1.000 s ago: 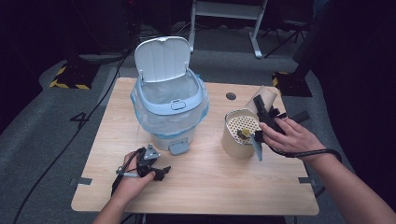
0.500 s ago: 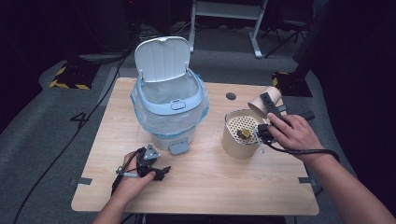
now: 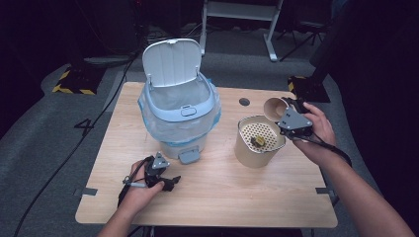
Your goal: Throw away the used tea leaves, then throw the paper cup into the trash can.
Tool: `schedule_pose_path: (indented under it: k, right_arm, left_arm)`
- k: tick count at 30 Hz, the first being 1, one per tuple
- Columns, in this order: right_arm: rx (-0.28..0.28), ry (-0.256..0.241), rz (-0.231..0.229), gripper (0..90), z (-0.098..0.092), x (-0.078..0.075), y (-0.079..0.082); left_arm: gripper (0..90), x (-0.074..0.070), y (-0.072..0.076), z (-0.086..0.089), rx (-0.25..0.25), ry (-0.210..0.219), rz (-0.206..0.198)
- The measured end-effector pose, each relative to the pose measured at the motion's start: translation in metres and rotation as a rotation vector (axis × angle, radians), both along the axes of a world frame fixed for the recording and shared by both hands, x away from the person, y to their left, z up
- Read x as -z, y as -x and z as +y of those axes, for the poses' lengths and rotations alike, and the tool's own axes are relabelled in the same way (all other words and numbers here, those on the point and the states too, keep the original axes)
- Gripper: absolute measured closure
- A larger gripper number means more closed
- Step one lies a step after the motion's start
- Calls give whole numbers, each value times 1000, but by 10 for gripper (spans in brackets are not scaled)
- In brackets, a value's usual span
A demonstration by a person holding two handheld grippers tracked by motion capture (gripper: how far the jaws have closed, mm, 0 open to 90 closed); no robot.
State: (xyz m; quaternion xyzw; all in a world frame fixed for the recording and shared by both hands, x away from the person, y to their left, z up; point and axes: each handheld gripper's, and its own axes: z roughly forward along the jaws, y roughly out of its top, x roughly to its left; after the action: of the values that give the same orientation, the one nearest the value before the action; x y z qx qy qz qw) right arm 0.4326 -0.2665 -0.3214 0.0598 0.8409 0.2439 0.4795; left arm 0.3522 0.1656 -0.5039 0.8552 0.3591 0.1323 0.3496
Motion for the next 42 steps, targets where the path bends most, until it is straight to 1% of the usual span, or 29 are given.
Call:
schedule_pose_path:
  k: [1, 2, 3, 4, 8, 9, 11, 12, 14, 16, 18, 20, 22, 24, 28, 30, 31, 35, 37, 42]
  right_arm:
    - [1, -52, 41, 314, -2, -1, -2]
    - [13, -121, 91, 314, -4, -2, -3]
    - [12, -181, 132, 314, -5, -2, -5]
    - [11, -229, 167, 314, -7, -2, -6]
    - [-3, -399, 309, 313, -10, -1, -11]
    - [-8, -434, 353, 312, -11, -1, -13]
    - [-5, -502, 468, 311, -13, 1, -17]
    - [-14, -531, 503, 311, -13, 2, -19]
    - [-32, -562, 534, 310, -14, 3, -21]
    - [-56, -595, 579, 310, -15, 4, -22]
    - [-95, -628, 621, 308, -15, 4, -22]
    - [-133, -646, 666, 306, -14, 2, -22]
    - [-170, -655, 688, 305, -14, 1, -23]
    - [-201, -664, 697, 305, -14, -1, -23]
    - [-235, -657, 691, 303, -13, -6, -24]
    - [-249, -657, 695, 303, -12, -8, -24]
    - [-253, -658, 702, 303, -12, -8, -24]
    - [-258, -649, 696, 303, -9, -12, -24]
    - [-260, -642, 688, 302, -7, -15, -25]
    - [-268, -647, 673, 302, -3, -23, -27]
  left_arm:
    - [182, 0, 0, 0, 0, 0, 0]
    - [182, 0, 0, 0, 0, 0, 1]
    - [182, 0, 0, 0, 1, -1, 0]
    - [182, 0, 0, 0, 1, -1, 0]
    - [182, 0, 0, 0, 0, 0, 0]
    - [182, 0, 0, 0, 1, -1, 0]
    - [182, 0, 0, 0, 1, -1, 0]
    - [182, 0, 0, 0, 0, 1, 0]
    - [182, 0, 0, 0, 1, 0, 0]
    - [182, 0, 0, 0, 0, 0, 0]
    - [182, 0, 0, 0, 1, 0, 0]
    - [182, 0, 0, 0, 0, -1, 1]
    - [182, 0, 0, 0, 1, -1, 0]
    - [182, 0, 0, 0, -1, 1, -1]
    - [182, 0, 0, 0, 0, -1, 0]
    - [182, 0, 0, 0, 0, 1, 0]
    - [182, 0, 0, 0, 1, 0, 0]
    - [182, 0, 0, 0, -1, 1, -1]
    - [182, 0, 0, 0, 0, -1, 0]
    - [182, 0, 0, 0, 0, 0, 0]
